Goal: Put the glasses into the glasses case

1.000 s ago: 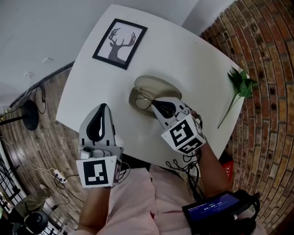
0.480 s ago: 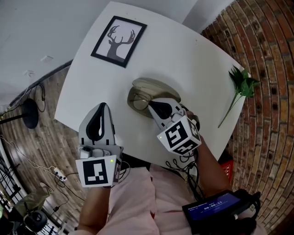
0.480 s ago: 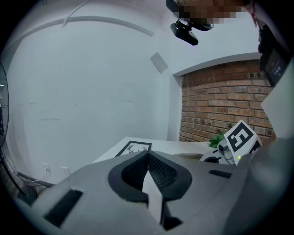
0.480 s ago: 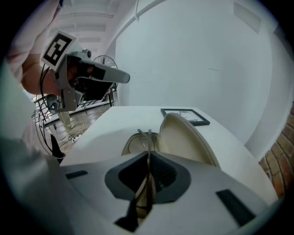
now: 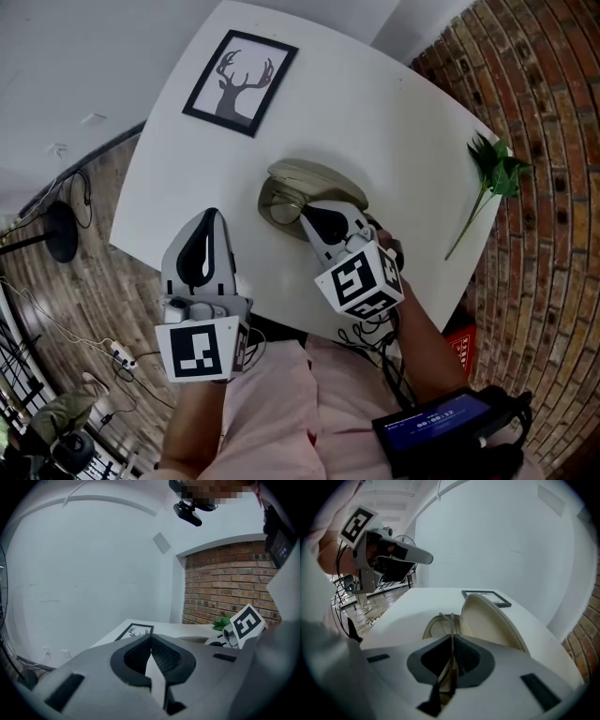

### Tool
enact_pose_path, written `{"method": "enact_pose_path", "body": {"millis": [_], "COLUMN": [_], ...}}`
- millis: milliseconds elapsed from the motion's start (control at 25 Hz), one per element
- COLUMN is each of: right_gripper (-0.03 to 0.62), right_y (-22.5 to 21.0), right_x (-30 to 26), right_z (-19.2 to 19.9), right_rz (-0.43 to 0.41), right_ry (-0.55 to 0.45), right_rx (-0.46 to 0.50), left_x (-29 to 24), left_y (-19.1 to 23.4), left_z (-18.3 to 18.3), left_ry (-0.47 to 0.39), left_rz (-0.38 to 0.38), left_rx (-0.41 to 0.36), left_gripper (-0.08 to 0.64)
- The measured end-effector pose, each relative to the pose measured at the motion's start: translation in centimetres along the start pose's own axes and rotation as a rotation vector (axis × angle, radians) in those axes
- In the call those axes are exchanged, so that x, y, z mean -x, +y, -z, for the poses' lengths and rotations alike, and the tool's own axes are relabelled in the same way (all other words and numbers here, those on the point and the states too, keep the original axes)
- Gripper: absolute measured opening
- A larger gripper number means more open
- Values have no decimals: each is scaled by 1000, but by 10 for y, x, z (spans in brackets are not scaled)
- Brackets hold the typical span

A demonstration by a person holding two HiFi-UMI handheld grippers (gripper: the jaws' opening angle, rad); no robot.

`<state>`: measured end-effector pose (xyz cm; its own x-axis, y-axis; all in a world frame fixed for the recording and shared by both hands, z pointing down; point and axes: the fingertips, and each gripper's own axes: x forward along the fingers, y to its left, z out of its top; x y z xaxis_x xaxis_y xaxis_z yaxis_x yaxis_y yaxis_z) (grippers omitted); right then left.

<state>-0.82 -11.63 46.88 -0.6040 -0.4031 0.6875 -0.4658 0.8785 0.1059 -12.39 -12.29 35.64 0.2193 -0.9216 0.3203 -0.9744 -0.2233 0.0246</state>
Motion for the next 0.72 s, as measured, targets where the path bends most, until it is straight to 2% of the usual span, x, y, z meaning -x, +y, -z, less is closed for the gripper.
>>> {"method": "enact_pose_path", "body": {"millis": [480,720], "right_gripper": [20,20], "right_y": [-6,-3], "right_x": [-3,-10], "right_z": [2,-3], "right_rz": [47,44], "right_ry": [3,-3], "right_rx": [0,15], "left_x": [0,-2], "left_y": [2,3], "left_z": [0,1], "left_ry": [14,12], "left_rz": [2,9], "left_rx": [7,7], "left_gripper": [6,6]}}
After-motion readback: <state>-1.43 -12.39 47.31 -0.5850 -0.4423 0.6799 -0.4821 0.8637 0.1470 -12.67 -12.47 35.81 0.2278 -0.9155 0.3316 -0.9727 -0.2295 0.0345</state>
